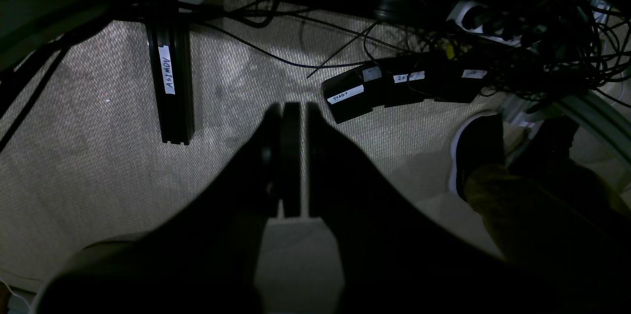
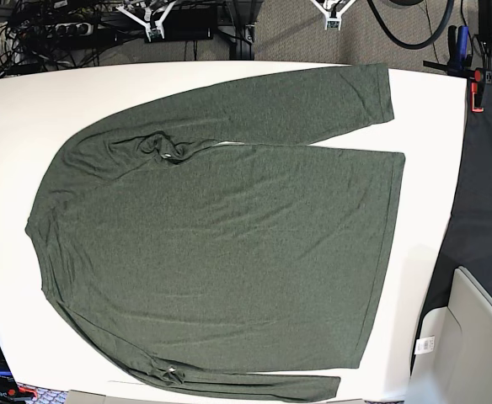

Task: Fold the T-shirt properly

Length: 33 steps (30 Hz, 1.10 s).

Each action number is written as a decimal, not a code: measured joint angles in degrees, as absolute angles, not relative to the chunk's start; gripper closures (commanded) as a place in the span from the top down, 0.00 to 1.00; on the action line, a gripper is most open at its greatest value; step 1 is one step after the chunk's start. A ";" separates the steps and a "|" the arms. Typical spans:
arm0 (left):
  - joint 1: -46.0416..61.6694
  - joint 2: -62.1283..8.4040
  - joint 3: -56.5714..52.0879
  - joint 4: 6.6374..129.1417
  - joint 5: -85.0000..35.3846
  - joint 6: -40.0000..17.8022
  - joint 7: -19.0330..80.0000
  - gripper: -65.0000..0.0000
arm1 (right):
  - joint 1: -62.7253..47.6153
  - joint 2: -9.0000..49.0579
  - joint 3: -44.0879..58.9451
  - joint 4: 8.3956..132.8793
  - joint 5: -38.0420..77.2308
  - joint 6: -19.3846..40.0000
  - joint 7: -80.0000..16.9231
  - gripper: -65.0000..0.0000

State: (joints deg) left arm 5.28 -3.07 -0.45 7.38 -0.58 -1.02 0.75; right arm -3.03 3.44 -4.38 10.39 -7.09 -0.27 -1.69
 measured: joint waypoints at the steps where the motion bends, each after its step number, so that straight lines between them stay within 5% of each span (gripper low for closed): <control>1: 5.28 -3.05 -0.47 7.38 -0.58 -1.04 0.75 0.00 | -3.03 3.44 -4.38 10.39 -7.09 -0.27 -1.69 0.01; 33: 8.78 -3.40 -0.47 7.64 -0.58 -1.02 -0.12 0.00 | -8.88 6.76 -4.38 17.76 -9.15 -0.30 -1.69 0.01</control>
